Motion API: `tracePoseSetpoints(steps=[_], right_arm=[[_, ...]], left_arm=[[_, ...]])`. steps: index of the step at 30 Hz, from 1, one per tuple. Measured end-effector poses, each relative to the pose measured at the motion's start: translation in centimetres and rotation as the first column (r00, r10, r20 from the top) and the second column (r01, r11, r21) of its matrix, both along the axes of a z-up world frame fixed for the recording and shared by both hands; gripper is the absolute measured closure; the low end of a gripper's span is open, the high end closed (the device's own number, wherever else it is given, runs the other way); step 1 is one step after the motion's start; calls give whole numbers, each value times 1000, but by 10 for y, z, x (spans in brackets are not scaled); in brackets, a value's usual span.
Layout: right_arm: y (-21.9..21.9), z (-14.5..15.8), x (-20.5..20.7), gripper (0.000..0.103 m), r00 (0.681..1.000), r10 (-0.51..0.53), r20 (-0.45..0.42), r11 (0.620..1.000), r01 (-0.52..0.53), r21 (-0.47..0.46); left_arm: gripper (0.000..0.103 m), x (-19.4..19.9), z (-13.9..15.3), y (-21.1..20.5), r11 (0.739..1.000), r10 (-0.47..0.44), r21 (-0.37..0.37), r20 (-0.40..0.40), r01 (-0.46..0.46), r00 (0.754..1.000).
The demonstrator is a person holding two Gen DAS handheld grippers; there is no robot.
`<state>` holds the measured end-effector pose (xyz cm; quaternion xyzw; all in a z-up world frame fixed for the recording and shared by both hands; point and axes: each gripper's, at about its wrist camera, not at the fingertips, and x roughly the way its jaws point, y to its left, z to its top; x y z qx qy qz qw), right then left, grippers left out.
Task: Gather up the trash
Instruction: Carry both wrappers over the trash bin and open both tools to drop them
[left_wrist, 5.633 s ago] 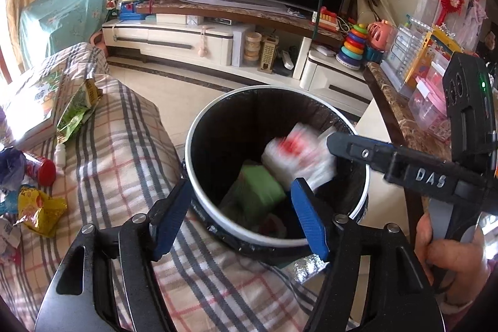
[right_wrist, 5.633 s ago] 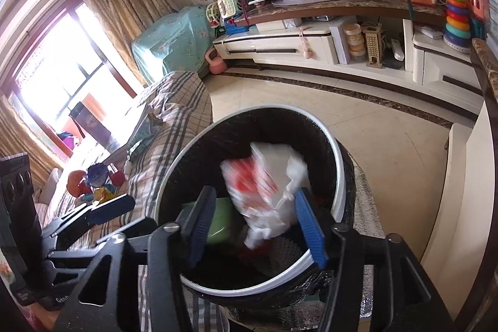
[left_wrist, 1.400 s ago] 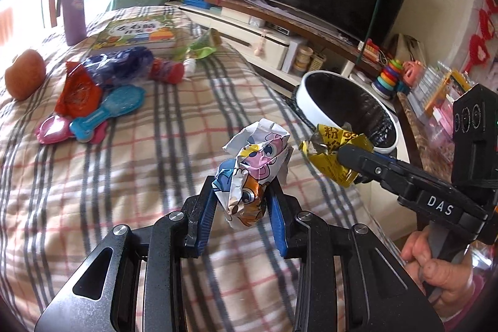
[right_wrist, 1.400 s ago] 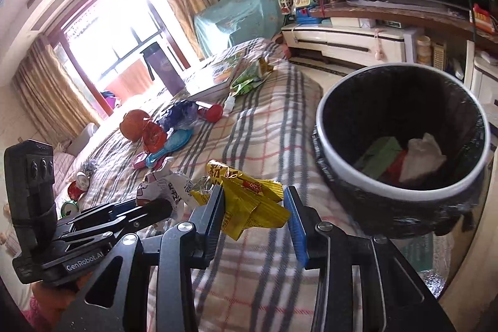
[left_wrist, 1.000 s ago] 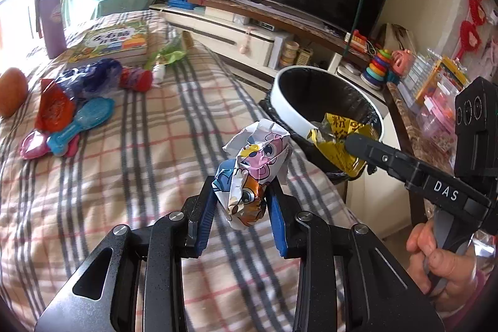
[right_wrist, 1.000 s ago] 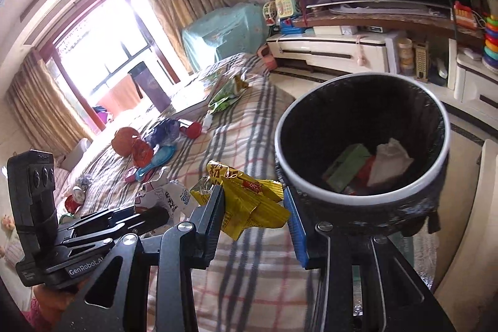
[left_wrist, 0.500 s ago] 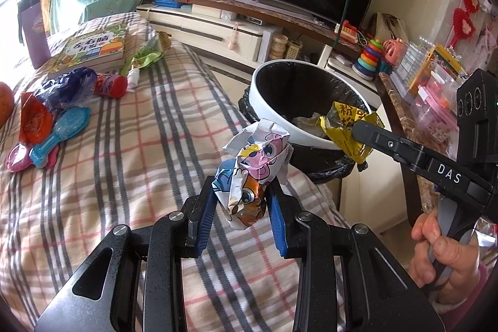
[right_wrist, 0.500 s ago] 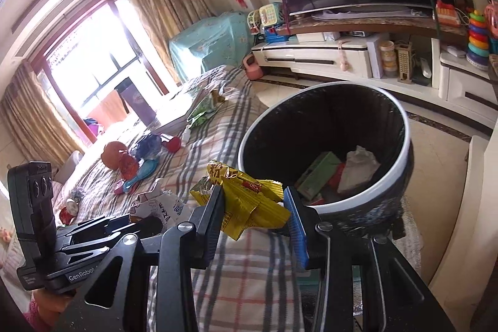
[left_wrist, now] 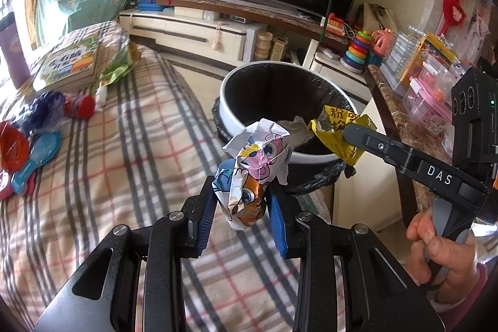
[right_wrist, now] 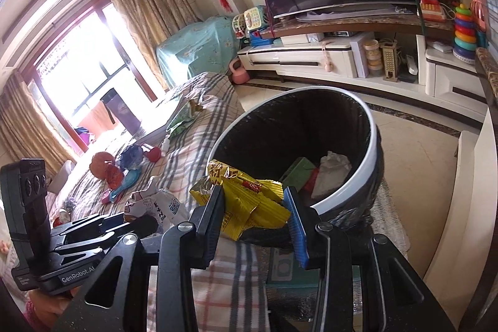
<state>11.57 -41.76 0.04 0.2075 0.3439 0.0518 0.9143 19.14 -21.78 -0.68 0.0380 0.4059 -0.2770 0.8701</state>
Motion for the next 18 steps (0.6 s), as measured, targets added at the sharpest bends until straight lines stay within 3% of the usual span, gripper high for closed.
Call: tracePoseSetpoints(steps=[18], right_arm=[[-24, 5, 26, 64, 999, -31, -18, 997, 29, -68]], left_arm=[[73, 27, 9, -48, 998, -55, 45, 8, 54, 998]])
